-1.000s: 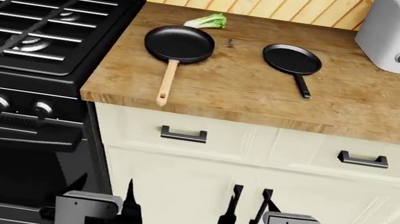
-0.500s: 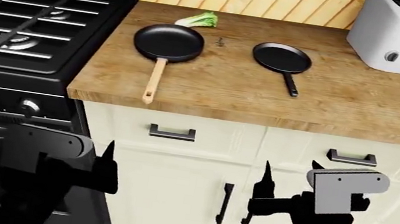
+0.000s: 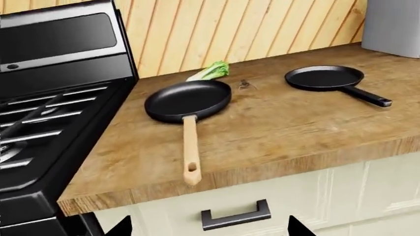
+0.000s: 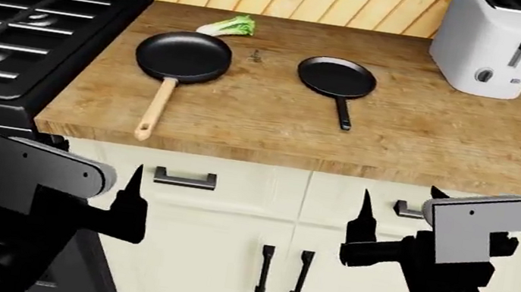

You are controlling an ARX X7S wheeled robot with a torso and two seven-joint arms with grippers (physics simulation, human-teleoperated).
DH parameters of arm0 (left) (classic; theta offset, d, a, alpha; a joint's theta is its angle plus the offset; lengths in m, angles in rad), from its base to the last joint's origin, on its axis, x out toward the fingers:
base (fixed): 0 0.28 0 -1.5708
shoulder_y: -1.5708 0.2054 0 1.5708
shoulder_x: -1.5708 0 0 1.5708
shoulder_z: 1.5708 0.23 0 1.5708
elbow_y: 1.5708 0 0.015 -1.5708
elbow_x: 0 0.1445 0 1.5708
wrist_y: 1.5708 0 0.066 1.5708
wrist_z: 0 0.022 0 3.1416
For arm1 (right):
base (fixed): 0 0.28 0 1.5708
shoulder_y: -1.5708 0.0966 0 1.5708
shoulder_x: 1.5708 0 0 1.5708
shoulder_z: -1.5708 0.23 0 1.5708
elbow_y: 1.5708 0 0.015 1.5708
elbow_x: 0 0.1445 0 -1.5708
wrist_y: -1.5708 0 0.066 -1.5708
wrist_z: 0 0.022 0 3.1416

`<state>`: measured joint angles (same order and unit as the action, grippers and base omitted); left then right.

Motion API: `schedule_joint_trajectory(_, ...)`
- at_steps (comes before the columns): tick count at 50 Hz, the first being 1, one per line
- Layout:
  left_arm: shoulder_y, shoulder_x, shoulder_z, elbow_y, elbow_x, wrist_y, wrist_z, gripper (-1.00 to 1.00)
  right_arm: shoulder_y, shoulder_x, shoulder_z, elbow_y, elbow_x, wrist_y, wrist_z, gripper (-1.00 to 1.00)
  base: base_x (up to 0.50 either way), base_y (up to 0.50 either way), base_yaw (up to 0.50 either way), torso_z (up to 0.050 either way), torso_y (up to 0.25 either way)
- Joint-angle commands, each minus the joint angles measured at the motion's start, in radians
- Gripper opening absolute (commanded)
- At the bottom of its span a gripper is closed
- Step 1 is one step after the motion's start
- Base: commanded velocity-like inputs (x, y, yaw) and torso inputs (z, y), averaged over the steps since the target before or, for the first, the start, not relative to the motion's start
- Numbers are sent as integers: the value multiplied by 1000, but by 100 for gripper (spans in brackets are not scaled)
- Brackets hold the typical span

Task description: Place both pans onto different burners. Then place the celery and the shrimp on different pans.

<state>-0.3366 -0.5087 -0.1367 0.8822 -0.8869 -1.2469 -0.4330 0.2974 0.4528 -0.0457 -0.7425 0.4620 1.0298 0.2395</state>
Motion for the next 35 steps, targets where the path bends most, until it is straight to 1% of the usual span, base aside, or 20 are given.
schedule_joint_trajectory(1, -112, -19, -35, 46, -89, -105, -59, 100, 62, 15, 14, -55, 30, 89, 19, 100, 500, 0, 0, 0, 0)
schedule_joint_trajectory(5, -158, -22, -26, 56, -117, -136, -80, 100, 76, 17, 11, -73, 37, 108, 24, 100, 500, 0, 0, 0, 0)
schedule_joint_trajectory(17, -187, -38, -17, 65, -142, -133, -109, 100, 112, 17, 24, -80, 57, 134, 28, 100, 500, 0, 0, 0, 0)
schedule_joint_trajectory(23, -189, -44, 7, 61, -134, -114, -108, 100, 125, 19, 35, -96, 71, 158, 33, 100, 500, 0, 0, 0, 0)
schedule_joint_trajectory(35, -181, -59, -2, 53, -154, -102, -123, 100, 152, 17, 29, -115, 85, 189, 46, 100, 500, 0, 0, 0, 1)
